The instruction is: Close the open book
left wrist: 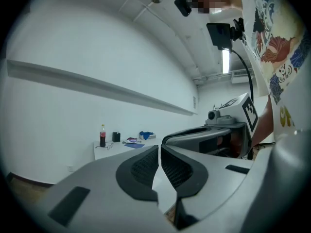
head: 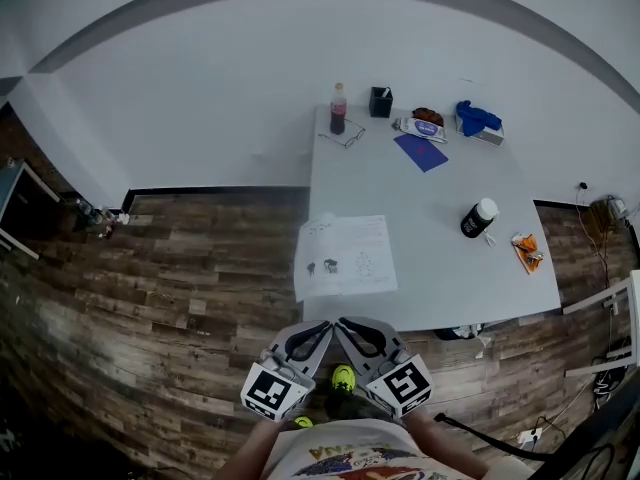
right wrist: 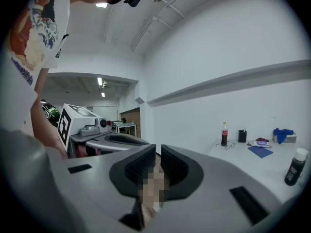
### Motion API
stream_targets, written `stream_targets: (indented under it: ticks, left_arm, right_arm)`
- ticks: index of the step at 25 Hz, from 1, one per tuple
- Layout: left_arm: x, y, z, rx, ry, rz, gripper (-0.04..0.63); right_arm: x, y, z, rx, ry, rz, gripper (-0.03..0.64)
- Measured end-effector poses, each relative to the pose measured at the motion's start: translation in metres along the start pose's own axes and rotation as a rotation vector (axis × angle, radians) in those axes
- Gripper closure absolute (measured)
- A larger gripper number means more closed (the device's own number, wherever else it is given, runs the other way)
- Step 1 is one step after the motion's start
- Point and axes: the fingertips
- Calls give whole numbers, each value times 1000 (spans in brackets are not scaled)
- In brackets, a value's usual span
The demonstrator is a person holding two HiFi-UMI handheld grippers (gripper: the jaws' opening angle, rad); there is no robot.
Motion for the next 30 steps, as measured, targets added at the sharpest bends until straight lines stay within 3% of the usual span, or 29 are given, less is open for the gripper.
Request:
stream_targets:
  ticks: [6, 12, 15, 21, 30]
  left_arm:
    - [32, 18, 28, -9, -65, 20, 581]
    - [43, 65, 65, -12, -138, 124, 580]
    - [47, 79, 81, -15, -154, 138, 580]
    - [60, 72, 96, -19, -136, 63, 580]
    - [69, 100, 124, -25, -87, 48, 580]
  right_arm:
    - [16, 15, -36, -15, -59, 52, 589]
    - [32, 21, -60, -5, -80, 83, 589]
    - [41, 23, -65, -5, -96, 89, 589]
    - [75, 39, -70, -12, -107, 125, 589]
    - [134, 74, -72, 0, -85, 242, 589]
Point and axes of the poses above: the fingertips, and each gripper's own axes: x forward along the fingers, z to its left, y out of its underside, and after that the axes turned 14 degrees about z, right-handed
